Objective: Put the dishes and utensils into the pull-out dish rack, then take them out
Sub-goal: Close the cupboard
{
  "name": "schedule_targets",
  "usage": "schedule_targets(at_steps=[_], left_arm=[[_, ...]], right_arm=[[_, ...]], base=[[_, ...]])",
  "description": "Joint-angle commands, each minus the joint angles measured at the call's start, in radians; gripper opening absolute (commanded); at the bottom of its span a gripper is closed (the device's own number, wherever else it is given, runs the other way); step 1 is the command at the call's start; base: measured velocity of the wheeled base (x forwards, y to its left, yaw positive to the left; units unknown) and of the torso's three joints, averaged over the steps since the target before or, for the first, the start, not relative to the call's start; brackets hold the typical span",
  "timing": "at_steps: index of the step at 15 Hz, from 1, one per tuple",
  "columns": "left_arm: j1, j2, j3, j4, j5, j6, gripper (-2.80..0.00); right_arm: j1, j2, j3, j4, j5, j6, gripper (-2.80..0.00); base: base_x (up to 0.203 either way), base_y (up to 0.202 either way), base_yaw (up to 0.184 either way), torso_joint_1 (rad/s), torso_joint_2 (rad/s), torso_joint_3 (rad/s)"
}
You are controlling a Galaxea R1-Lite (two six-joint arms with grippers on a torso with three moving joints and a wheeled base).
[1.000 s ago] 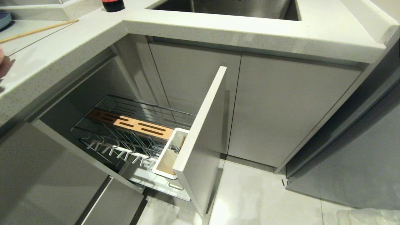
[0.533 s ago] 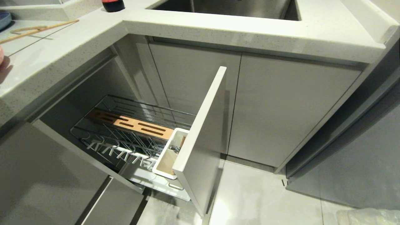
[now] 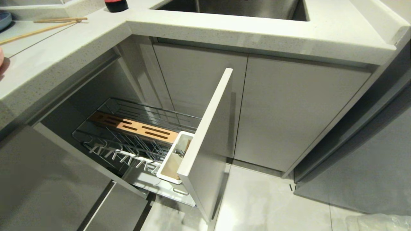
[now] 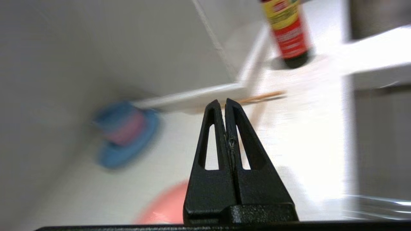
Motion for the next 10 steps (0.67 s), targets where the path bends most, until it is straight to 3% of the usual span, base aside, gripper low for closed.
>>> schedule_targets(at_steps=[1,4,7,8,10], left_arm=[[-0.034,-0.014,-0.083,0.162,-0.001,-0.149,-2.80],[-0.149,-0.020,-0.176,0.388,0.023,-0.478,-2.80],[-0.321,-0.002,-0.237,0.566,0.063,-0.801,-2.80],[-0.376,0.001,-0.238,0.614,0.069,-0.866,-2.80],[-0.475,0.012,-0.198,0.683,0.068,-0.905,-2.80]], right_arm=[[0.000,-0.001,0.000,0.000,0.001,0.000,-2.80],[0.000,-0.001,0.000,0.000,0.001,0.000,-2.80],[0.000,-0.001,0.000,0.000,0.001,0.000,-2.80],[0.000,-0.001,0.000,0.000,0.001,0.000,-2.80],[-0.001,-0.001,0.000,0.000,0.001,0.000,-2.80]], base=[[0.000,0.000,0.000,0.000,0.00,0.000],[0.000,0.000,0.000,0.000,0.00,0.000],[0.000,0.000,0.000,0.000,0.00,0.000],[0.000,0.000,0.000,0.000,0.00,0.000],[0.000,0.000,0.000,0.000,0.00,0.000]])
